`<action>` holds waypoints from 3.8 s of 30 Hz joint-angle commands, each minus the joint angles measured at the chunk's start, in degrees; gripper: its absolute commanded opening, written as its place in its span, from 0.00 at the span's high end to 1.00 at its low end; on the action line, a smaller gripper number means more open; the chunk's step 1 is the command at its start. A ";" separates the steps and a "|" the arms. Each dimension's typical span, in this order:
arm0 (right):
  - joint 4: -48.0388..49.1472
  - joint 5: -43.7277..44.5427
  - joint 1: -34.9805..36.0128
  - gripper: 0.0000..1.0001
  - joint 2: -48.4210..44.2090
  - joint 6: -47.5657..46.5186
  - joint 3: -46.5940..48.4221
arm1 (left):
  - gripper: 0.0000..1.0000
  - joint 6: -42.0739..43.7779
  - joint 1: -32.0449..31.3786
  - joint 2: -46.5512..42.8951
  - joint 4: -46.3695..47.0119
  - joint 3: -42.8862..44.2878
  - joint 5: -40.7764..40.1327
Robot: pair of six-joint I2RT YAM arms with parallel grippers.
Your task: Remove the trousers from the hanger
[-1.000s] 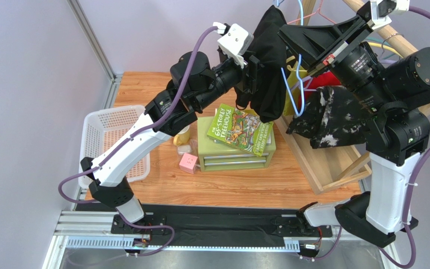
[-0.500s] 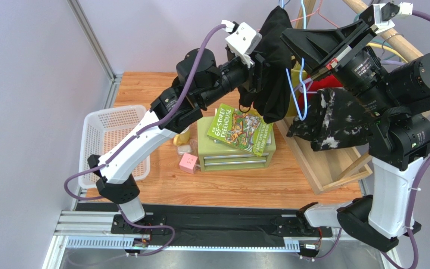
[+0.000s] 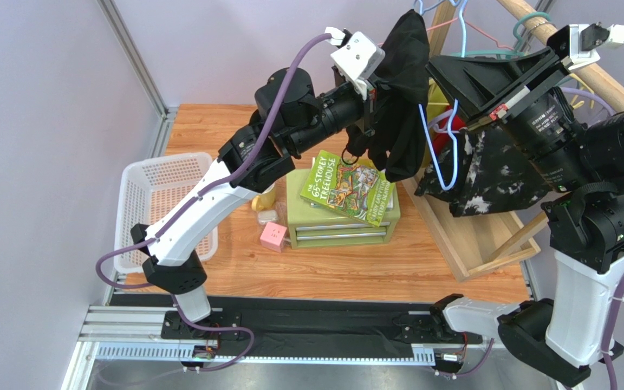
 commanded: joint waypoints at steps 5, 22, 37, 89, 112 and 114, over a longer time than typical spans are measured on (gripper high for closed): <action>2.97 8.53 0.31 1.00 -5.31 -7.18 -3.73 | 1.00 -1.21 -0.26 -10.74 12.18 -3.82 -4.36; -4.75 20.39 0.31 1.00 -9.09 -11.75 -9.96 | 1.00 5.91 -0.44 -12.42 18.09 -0.58 -9.46; -6.45 32.90 0.31 1.00 -15.33 -19.04 -25.08 | 1.00 2.41 -0.44 -23.67 20.90 -16.84 -10.96; 0.06 20.75 12.26 1.00 -1.88 -27.04 -4.59 | 1.00 1.43 -0.35 -22.62 -13.96 -5.51 -24.29; 3.40 31.39 12.26 1.00 0.31 -36.19 -14.70 | 1.00 41.41 1.67 -22.79 18.70 13.48 -36.26; 2.35 33.15 12.26 1.00 0.66 -35.49 -16.46 | 1.00 43.70 1.67 -22.97 20.55 13.83 -39.24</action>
